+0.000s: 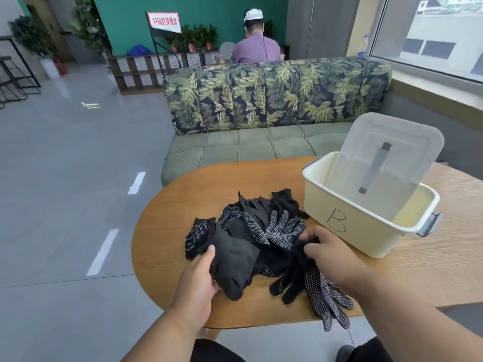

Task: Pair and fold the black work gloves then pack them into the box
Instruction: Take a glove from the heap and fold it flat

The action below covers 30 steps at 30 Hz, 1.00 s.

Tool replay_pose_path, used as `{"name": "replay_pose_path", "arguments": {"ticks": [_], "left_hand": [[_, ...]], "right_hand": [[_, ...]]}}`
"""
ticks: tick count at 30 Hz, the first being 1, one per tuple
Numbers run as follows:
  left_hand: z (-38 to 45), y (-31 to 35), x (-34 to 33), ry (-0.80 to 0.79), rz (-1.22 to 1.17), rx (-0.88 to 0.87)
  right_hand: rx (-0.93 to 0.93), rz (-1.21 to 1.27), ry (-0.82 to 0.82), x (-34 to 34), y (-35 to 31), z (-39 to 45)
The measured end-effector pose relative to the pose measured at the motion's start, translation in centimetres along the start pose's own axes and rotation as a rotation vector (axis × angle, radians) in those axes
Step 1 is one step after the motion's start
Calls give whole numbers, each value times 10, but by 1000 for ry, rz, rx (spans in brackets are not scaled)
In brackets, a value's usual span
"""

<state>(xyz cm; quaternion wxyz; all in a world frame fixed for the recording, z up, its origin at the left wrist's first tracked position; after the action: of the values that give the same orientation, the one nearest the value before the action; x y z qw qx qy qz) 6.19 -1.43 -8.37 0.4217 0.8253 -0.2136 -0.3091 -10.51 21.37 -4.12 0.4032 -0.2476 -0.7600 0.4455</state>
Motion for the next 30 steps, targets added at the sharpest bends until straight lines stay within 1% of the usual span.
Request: {"name": "replay_pose_path", "arguments": {"ticks": [2,4,6,7,11,14,16,18,22,26,28,30], "left_hand": [[0,7,-1,-10,18,-10],[-6,16,-3,-23,43,-28],[-18,27,-8,-59,104,-57],[-25,31,-10,-76,142,-77],[-52,43,-22,-155,305,-134],[-64,48,-30,-199,374,-170],[-67,48,-34,-193,346,-186],[-70,43,-37,-181,318,-180],[-77,30,-47,-199,309,-156],[-86,25,-64,-322,374,-121],[-91,24,-72,-375,392,-105],[-97,24,-78,-428,380,-85]], "right_hand": [[-48,277,-107,3,-10,-4],[-68,485,-210,3,-22,-8],[-52,599,-277,2,-36,-13],[-31,613,-303,-1,-43,-15],[140,472,-372,-14,-69,-32],[247,355,-348,-14,-79,-49],[306,240,-306,-7,-83,-59],[325,165,-260,2,-81,-67],[343,174,-201,17,-75,-85],[347,146,-291,15,-77,-101],[384,79,-246,13,-79,-108],[455,-38,-118,8,-76,-109]]}}
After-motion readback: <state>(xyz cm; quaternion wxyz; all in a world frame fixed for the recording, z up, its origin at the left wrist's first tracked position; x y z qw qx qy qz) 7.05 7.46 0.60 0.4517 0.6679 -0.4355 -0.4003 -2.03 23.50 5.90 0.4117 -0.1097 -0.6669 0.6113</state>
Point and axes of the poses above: each hand's wrist, its own z-axis towards the middle knuckle, its own x-axis out of the back of the hand, y = z × x, the point moved 3 cm from there along z, towards the middle knuckle, and after that the axes turned 2 degrees about -y, right-handed, at the moved point
